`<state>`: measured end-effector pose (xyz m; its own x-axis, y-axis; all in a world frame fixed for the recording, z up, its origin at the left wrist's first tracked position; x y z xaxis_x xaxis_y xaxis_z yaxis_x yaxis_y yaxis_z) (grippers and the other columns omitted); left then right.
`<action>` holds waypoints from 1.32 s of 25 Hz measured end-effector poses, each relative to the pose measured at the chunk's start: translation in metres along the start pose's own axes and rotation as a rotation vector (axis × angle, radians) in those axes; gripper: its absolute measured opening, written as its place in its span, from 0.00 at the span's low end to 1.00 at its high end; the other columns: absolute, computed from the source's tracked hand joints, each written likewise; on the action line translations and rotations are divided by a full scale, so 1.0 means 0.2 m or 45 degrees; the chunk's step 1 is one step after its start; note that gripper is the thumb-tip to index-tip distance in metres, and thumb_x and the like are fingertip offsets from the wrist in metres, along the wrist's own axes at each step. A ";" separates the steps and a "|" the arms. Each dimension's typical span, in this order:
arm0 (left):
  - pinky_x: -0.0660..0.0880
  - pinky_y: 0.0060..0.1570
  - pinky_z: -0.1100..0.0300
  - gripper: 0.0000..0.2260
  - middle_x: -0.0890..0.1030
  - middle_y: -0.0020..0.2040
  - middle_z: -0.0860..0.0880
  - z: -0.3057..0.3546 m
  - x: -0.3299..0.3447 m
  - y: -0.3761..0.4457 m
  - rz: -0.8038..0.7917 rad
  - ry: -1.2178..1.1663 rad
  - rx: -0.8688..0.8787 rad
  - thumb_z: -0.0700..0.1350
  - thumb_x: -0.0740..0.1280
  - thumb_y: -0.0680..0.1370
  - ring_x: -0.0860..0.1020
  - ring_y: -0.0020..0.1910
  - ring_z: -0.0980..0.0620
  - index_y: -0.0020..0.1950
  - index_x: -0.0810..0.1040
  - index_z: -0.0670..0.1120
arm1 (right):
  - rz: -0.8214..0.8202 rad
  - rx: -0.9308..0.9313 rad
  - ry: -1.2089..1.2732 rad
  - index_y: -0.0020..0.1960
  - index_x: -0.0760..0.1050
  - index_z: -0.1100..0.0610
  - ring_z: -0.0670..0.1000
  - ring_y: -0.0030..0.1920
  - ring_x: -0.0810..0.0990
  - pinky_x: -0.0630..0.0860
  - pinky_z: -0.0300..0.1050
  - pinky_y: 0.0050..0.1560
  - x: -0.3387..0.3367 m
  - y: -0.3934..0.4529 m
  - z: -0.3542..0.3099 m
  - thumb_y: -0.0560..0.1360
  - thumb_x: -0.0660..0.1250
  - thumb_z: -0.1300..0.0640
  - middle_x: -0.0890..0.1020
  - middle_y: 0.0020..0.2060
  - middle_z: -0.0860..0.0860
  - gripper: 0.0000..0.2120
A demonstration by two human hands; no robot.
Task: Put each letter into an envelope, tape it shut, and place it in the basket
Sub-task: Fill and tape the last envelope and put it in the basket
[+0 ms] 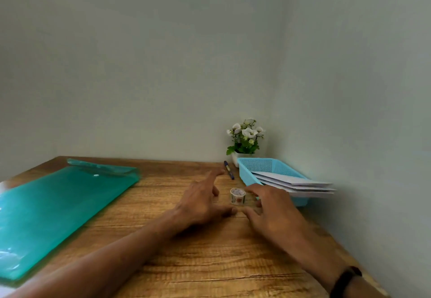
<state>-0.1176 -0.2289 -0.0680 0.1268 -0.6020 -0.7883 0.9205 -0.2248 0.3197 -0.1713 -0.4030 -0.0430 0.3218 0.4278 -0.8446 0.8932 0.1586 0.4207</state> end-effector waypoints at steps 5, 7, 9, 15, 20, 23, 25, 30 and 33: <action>0.76 0.52 0.62 0.36 0.82 0.60 0.53 -0.09 0.00 0.09 -0.072 -0.187 -0.044 0.51 0.77 0.76 0.78 0.55 0.57 0.78 0.62 0.60 | -0.047 0.030 -0.042 0.64 0.81 0.50 0.48 0.60 0.81 0.79 0.43 0.60 0.22 0.25 0.03 0.78 0.73 0.51 0.84 0.60 0.51 0.15; 0.75 0.49 0.65 0.33 0.81 0.61 0.51 -0.15 -0.04 0.12 -0.049 -0.221 -0.067 0.47 0.75 0.78 0.79 0.56 0.56 0.79 0.63 0.59 | 0.021 0.005 0.018 0.57 0.83 0.51 0.45 0.51 0.82 0.80 0.40 0.52 0.28 0.38 0.02 0.77 0.74 0.49 0.85 0.52 0.49 0.10; 0.76 0.55 0.60 0.27 0.80 0.63 0.50 -0.22 -0.09 0.14 0.028 -0.066 -0.063 0.48 0.72 0.80 0.78 0.59 0.54 0.77 0.67 0.57 | 0.086 -0.012 0.077 0.52 0.81 0.51 0.46 0.47 0.81 0.81 0.42 0.48 0.35 0.53 -0.02 0.78 0.73 0.48 0.84 0.47 0.48 0.07; 0.77 0.63 0.48 0.11 0.80 0.63 0.50 -0.40 -0.17 0.19 0.144 0.276 -0.033 0.54 0.65 0.82 0.77 0.62 0.49 0.60 0.82 0.53 | 0.144 -0.026 -0.044 0.55 0.76 0.55 0.53 0.50 0.77 0.70 0.45 0.45 0.58 0.97 -0.05 0.80 0.67 0.54 0.80 0.55 0.55 0.06; 0.75 0.63 0.48 0.12 0.80 0.61 0.48 -0.43 -0.16 0.26 0.224 0.342 -0.030 0.54 0.64 0.81 0.76 0.62 0.46 0.59 0.82 0.52 | 0.091 0.130 -0.048 0.61 0.75 0.59 0.59 0.56 0.78 0.72 0.48 0.48 0.69 1.12 0.08 0.82 0.63 0.56 0.78 0.59 0.60 0.10; 0.75 0.65 0.47 0.12 0.80 0.62 0.47 -0.42 -0.15 0.25 0.214 0.403 -0.039 0.54 0.62 0.82 0.76 0.64 0.45 0.61 0.80 0.51 | 0.127 0.163 -0.004 0.63 0.76 0.62 0.61 0.57 0.80 0.75 0.49 0.51 0.71 1.16 0.12 0.81 0.64 0.61 0.80 0.60 0.62 0.11; 0.76 0.63 0.46 0.13 0.80 0.63 0.45 -0.38 -0.16 0.22 0.161 0.453 -0.040 0.52 0.62 0.84 0.76 0.63 0.44 0.63 0.80 0.49 | 0.115 0.136 0.054 0.70 0.73 0.62 0.64 0.63 0.77 0.76 0.53 0.58 0.70 1.14 0.10 0.81 0.66 0.62 0.79 0.65 0.65 0.18; 0.81 0.57 0.47 0.09 0.84 0.58 0.45 -0.47 -0.58 0.16 0.008 0.504 0.019 0.49 0.68 0.81 0.82 0.55 0.44 0.59 0.82 0.49 | 0.263 -0.301 0.010 0.74 0.71 0.54 0.61 0.69 0.74 0.74 0.58 0.68 0.66 0.97 -0.29 0.80 0.68 0.52 0.75 0.71 0.58 0.24; 0.82 0.52 0.47 0.08 0.86 0.51 0.45 -0.79 -1.00 -0.09 0.277 0.597 -0.209 0.48 0.68 0.78 0.84 0.49 0.44 0.53 0.84 0.47 | 0.108 -0.656 0.344 0.70 0.76 0.50 0.46 0.57 0.80 0.78 0.40 0.57 0.71 0.85 -0.78 0.75 0.72 0.41 0.81 0.62 0.47 0.26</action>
<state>-0.1014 0.0174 0.0006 0.4377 -0.2065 -0.8751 0.8954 0.0119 0.4451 -0.0227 -0.1770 -0.0396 0.2341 0.6587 -0.7151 0.5780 0.4971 0.6471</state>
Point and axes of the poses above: each hand's wrist, its own y-axis towards the middle knuckle, its own x-axis out of the palm, z = x × y, the point moved 4 cm from there along y, towards the middle knuckle
